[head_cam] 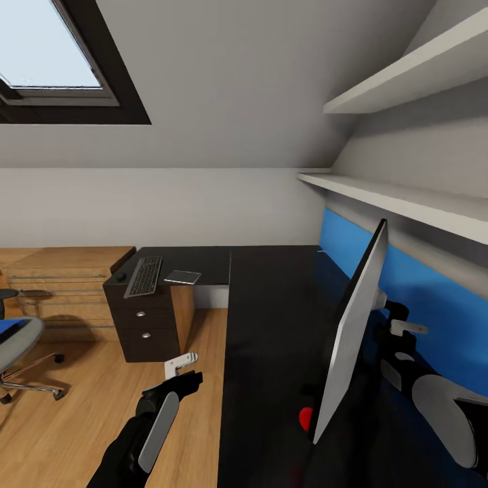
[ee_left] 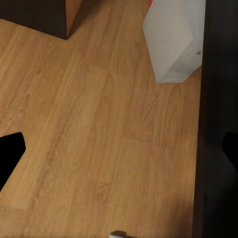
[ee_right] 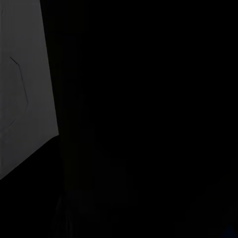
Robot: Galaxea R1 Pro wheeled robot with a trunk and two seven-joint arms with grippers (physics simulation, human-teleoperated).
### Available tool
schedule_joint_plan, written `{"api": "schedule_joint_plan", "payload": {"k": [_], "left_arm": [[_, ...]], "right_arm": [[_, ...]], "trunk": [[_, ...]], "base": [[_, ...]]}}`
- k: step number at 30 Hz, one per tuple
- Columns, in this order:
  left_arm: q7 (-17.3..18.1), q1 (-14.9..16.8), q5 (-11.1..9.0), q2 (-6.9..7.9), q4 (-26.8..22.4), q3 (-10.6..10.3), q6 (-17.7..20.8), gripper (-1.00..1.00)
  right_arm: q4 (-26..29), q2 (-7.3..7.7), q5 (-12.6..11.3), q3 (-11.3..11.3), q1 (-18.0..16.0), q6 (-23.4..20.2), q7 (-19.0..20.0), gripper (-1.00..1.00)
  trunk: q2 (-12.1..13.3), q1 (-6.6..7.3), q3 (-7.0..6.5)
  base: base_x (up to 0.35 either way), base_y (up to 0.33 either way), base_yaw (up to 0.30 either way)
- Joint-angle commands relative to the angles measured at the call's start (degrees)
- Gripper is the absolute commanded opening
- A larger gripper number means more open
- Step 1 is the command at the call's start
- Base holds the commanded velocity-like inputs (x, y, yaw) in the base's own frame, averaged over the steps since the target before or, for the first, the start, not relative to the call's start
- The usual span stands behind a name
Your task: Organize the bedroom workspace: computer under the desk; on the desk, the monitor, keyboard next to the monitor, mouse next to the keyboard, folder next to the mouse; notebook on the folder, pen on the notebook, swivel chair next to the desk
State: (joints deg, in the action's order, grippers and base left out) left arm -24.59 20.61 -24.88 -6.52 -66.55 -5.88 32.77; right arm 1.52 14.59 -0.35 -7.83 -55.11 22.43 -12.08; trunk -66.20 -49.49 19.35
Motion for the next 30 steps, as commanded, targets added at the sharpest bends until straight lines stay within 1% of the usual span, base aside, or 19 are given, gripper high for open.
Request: {"api": "schedule_joint_plan", "payload": {"k": [1, 6, 14, 20, 25, 30], "left_arm": [[-0.55, 0.05, -0.60, 0.01, -0.07, -0.09, 0.10, 1.00], [-0.55, 0.05, -0.66, -0.01, -0.05, -0.09, 0.15, 1.00], [-0.55, 0.05, -0.69, -0.07, 0.02, -0.09, 0.12, 1.00], [-0.55, 0.05, -0.69, -0.08, 0.08, -0.09, 0.12, 1.00], [-0.61, 0.05, -0.68, -0.08, 0.10, -0.09, 0.11, 1.00], [-0.55, 0.05, -0.62, -0.08, 0.11, -0.09, 0.10, 1.00]], "right_arm": [[-0.73, 0.00, -0.62, 0.78, -0.02, -0.20, 0.13, -1.00], [-0.73, 0.00, -0.62, 0.76, -0.05, -0.12, 0.06, -1.00], [-0.73, 0.00, -0.62, 0.71, -0.02, -0.11, -0.11, -1.00], [-0.73, 0.00, -0.62, 0.71, -0.02, -0.10, -0.14, -1.00], [-0.73, 0.00, -0.62, 0.72, -0.04, -0.10, -0.14, -1.00], [-0.73, 0.00, -0.62, 0.71, -0.04, -0.10, -0.14, -1.00]], "trunk": [[-0.03, -0.01, 0.08], [-0.03, -0.01, 0.08], [-0.03, -0.01, 0.08], [-0.03, -0.01, 0.08], [-0.03, -0.01, 0.08], [-0.03, -0.01, 0.08]], "base": [[0.000, 0.000, 0.000], [0.005, -0.004, 0.000], [0.122, -0.113, 0.000], [0.013, -0.018, 0.000], [0.002, -0.176, 0.000], [0.000, -0.031, 0.000]]}}
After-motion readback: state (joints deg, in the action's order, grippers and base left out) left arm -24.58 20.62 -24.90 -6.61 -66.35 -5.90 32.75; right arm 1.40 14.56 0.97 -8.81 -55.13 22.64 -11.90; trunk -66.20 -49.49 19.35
